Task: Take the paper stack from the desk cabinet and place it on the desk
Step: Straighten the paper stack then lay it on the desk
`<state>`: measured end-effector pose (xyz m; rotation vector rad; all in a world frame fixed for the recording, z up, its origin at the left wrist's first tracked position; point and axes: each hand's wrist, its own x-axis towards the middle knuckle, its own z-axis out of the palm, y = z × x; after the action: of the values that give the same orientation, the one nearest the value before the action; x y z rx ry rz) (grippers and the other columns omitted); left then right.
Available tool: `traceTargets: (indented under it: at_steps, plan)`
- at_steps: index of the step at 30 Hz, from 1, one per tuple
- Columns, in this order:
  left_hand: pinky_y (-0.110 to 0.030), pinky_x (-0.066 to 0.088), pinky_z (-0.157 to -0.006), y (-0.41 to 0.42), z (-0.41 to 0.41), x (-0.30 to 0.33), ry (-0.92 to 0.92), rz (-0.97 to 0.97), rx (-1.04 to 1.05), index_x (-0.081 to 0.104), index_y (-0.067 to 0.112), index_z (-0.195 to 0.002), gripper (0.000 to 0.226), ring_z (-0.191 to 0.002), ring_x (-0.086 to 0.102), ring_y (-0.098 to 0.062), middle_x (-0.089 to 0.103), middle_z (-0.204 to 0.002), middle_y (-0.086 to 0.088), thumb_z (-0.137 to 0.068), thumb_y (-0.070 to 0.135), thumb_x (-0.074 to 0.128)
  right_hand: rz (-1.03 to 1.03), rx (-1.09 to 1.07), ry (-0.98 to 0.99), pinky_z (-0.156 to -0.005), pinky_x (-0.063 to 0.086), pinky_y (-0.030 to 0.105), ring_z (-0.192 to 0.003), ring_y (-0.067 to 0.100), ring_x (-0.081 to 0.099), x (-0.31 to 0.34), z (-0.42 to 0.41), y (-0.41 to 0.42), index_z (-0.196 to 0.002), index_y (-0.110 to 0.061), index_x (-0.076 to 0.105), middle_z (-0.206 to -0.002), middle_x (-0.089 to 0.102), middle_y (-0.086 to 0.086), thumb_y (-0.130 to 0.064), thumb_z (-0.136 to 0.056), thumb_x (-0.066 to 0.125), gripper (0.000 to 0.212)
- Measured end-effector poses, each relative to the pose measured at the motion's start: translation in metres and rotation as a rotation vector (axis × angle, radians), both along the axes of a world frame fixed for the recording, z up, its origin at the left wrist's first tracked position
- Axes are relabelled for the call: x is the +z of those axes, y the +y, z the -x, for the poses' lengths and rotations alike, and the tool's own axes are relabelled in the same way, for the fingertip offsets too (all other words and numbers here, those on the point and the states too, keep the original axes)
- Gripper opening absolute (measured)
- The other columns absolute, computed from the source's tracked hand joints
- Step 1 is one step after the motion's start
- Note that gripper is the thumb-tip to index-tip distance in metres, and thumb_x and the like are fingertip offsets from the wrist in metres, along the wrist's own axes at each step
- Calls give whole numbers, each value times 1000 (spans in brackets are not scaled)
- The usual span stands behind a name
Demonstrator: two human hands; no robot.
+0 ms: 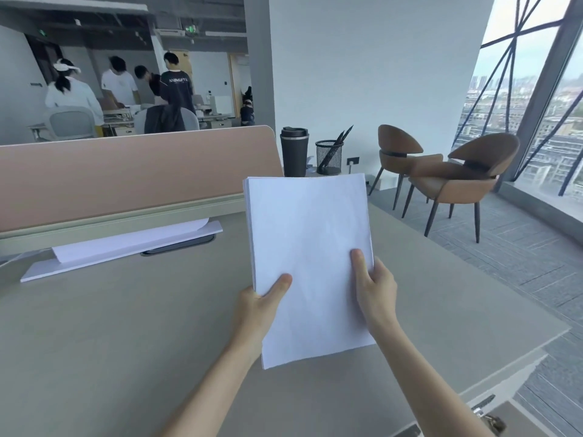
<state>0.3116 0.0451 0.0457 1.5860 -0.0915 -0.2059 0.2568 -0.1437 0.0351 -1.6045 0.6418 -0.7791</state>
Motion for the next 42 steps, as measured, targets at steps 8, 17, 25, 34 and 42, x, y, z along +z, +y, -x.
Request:
traceTargets:
  at_steps: [8,17,25,34,42]
  plan:
    - [-24,41,-53,-89,-30,-12,24,-110,-29,67,11,-86,22,-62,57,-11,60,-73,3,-95,32,65,101,-11,320,-57,28,34,-63,23,37,-7,-34,-102,-66,-15,35,-66,39,2,-51,-94,54,49]
    - [-30,48,-57,-186,-73,-44,125,-180,-70,70,-1,-91,28,-65,65,-25,72,-81,-8,-89,27,68,350,6,623,-60,39,33,-77,30,57,-27,-84,-201,-69,-9,49,-80,61,10,-48,-96,52,47]
    - [-38,53,-66,-245,-109,-54,-93,-370,10,44,8,-126,40,-77,66,-29,68,-100,-7,-88,16,52,591,-20,816,-69,40,34,-99,35,64,-45,-124,-252,-92,-11,58,-100,67,14,-52,-98,40,46]
    - [-43,35,-95,-284,-145,-74,-334,-955,61,39,3,-141,58,-118,49,-33,63,-124,-11,-92,32,44,806,-11,852,-74,42,36,-108,35,65,-48,-154,-285,-109,-6,61,-116,67,16,-44,-101,38,45]
    - [-41,38,-77,-293,-151,-92,-430,-1118,126,61,-2,-125,62,-94,54,-33,61,-99,-12,-82,42,49,975,-91,924,-95,44,40,-116,34,57,-56,-164,-281,-117,-6,65,-121,61,15,-42,-102,32,51]
